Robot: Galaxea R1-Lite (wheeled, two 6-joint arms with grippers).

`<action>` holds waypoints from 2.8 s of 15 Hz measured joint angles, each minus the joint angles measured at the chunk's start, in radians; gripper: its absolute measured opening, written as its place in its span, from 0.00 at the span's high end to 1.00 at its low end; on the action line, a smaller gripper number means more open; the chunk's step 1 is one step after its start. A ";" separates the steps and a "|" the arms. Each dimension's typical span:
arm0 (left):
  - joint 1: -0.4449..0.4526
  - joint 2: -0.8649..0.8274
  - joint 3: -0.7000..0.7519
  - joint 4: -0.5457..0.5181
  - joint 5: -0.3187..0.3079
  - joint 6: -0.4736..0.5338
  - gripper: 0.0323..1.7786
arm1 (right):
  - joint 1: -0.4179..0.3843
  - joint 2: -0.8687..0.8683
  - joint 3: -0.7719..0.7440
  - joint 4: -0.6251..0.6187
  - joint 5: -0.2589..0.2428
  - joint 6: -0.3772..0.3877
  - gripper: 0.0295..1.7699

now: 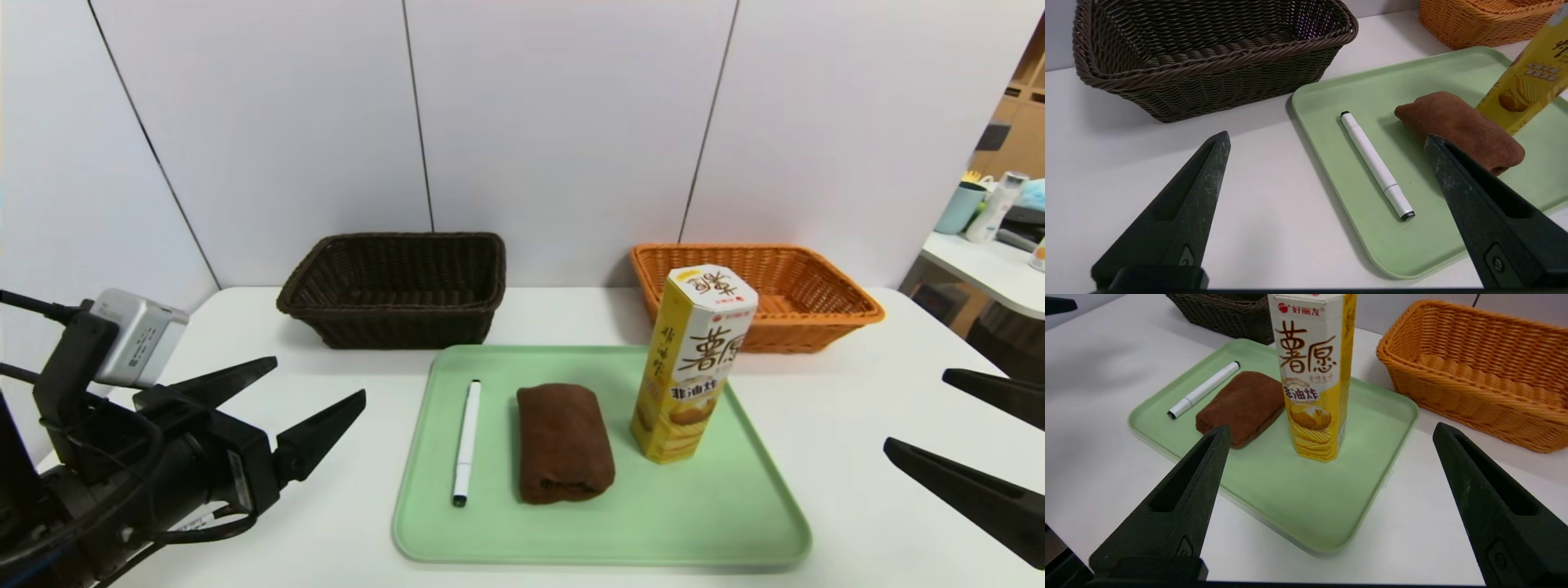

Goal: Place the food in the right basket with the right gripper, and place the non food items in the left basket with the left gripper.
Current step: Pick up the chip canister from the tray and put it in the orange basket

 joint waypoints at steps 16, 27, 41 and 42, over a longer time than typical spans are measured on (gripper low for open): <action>-0.006 0.004 0.002 -0.001 0.004 0.003 0.05 | 0.108 0.425 0.009 -0.443 -0.053 -0.060 0.04; -0.005 0.011 0.003 -0.001 0.004 -0.001 0.05 | 0.152 0.529 -0.011 -0.540 -0.063 -0.069 0.04; -0.002 0.002 0.031 -0.001 0.003 0.002 0.05 | 0.164 0.679 -0.017 -0.694 -0.059 -0.085 0.04; -0.003 0.000 0.038 -0.001 0.003 0.002 0.05 | 0.164 0.699 -0.010 -0.729 -0.059 -0.086 0.04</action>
